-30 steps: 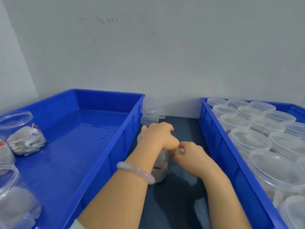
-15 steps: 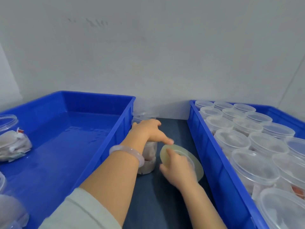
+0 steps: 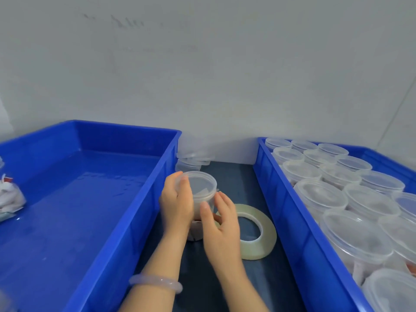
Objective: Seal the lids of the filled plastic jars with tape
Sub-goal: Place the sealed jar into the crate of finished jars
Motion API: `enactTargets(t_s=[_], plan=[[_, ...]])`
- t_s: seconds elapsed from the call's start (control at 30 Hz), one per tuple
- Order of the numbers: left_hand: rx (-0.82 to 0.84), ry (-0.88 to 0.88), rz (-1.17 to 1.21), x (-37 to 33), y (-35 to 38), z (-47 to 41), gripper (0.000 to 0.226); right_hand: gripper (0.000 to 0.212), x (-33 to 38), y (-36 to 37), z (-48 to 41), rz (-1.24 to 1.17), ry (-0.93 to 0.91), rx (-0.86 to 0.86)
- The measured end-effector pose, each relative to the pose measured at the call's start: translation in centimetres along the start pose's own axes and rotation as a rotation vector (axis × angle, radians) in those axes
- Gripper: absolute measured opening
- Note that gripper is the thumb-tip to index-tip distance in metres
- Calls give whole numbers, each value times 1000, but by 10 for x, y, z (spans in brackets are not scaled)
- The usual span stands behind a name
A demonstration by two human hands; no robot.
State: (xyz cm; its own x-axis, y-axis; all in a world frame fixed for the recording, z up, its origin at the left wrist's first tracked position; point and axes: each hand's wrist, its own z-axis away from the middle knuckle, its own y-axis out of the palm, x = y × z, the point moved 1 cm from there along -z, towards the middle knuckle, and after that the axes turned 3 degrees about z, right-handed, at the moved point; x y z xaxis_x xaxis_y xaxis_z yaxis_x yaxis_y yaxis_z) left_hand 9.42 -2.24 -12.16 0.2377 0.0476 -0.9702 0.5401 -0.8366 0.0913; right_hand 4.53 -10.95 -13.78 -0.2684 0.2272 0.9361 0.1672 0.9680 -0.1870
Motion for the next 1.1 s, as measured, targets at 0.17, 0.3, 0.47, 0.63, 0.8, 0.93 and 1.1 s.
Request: enactTargets(t_s=[0.17,0.3,0.47,0.63,0.8,0.93,1.1], plan=[[-20,50,-76,4,4,-3,26,48,0,7,-7,-12,29,-18],[10,96,-86,5,3,-4,22,44,1,11,-22,-50,34,-106],[50,86,-39,7,1,-6,22,36,3,17,-43,-186,76,-59],[59,81,16,11,2,-7,25,49,6,3,-61,-156,244,125],[54,46,146,12,5,-6,26,31,15,5,-68,-249,58,73],[27,74,171,14,8,-6,23,30,4,18,-71,-221,18,-88],[-31,37,112,5,8,-4,25,23,17,15,-66,-124,140,-151]])
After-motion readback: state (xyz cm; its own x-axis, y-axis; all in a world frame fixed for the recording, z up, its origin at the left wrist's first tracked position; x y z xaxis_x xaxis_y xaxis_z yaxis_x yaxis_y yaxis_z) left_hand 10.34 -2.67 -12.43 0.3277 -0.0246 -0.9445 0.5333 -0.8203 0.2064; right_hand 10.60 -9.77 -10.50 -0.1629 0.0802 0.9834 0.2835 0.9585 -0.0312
